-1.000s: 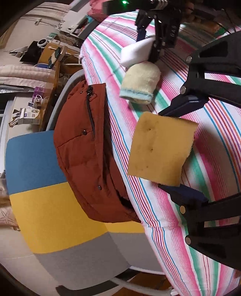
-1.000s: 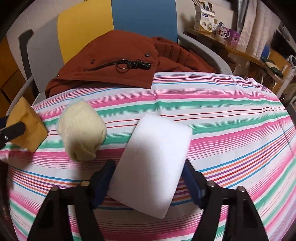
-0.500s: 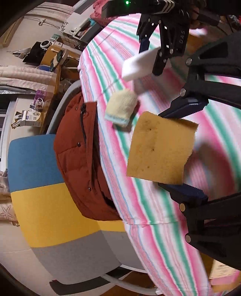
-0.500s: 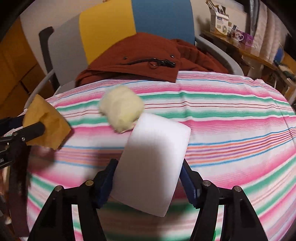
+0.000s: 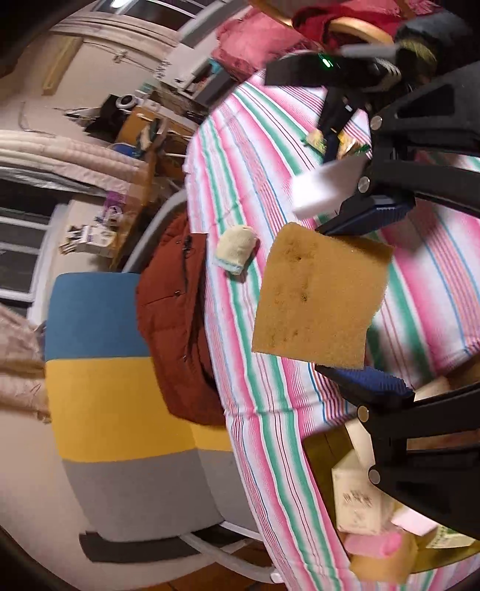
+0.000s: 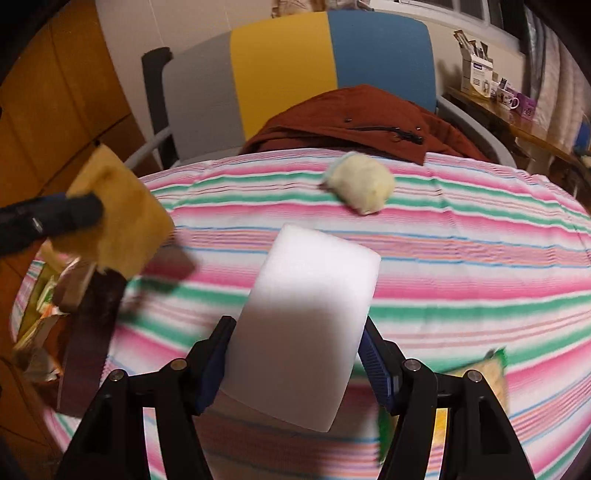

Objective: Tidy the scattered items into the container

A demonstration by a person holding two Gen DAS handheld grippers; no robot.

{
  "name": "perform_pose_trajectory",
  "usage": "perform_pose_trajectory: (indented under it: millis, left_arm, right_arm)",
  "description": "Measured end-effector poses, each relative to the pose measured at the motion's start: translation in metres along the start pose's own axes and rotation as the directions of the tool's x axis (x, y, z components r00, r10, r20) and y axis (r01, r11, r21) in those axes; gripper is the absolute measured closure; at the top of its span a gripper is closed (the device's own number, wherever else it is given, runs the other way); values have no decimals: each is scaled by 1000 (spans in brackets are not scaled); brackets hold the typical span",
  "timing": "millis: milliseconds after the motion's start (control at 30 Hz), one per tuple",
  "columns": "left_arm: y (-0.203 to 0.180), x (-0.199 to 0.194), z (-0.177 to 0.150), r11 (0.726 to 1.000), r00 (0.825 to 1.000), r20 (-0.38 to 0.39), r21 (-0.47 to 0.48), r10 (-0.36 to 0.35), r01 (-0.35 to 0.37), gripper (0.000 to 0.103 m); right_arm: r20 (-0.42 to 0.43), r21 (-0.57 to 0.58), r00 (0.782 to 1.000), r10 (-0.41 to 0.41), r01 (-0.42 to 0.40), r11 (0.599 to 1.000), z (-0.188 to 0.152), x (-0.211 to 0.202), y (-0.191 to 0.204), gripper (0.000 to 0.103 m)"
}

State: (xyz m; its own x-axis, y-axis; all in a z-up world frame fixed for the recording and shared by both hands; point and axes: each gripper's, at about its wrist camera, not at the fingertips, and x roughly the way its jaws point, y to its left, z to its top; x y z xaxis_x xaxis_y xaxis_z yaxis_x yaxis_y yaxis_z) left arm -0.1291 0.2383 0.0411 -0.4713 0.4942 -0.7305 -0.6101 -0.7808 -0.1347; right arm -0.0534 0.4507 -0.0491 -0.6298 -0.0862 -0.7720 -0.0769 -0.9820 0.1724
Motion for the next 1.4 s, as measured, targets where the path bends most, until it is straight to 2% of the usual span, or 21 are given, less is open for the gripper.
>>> perform_pose_trajectory:
  millis: [133,300,433,933,1200,1400]
  left_arm:
    - [16,-39,-12,1000,996,87,-22,8,-6,39]
    - [31,-78,-36,999,979,199,-31,48,-43,39]
    - [35,-92,-65,997,968,242,-31,71,-65,39]
    - [52,-128,-169,989,948,293,-112,127,-97,39]
    - [65,-141,-202,969,929,289,-154,231,-193,38]
    - [74,-148,-216,950,909,292,-185,296,-250,38]
  right_arm:
    - [13,6,999,31,-31,1000,-16,-3,16,37]
    - [26,7,998,52,-52,999,-30,-4,34,37]
    - [44,-7,997,62,-62,998,-41,-8,49,37]
    - [87,-135,995,57,-45,990,-89,-24,119,37]
    - [89,-141,995,51,-38,989,-108,-30,138,37]
    - [131,-155,991,21,-1,988,-108,-44,149,37]
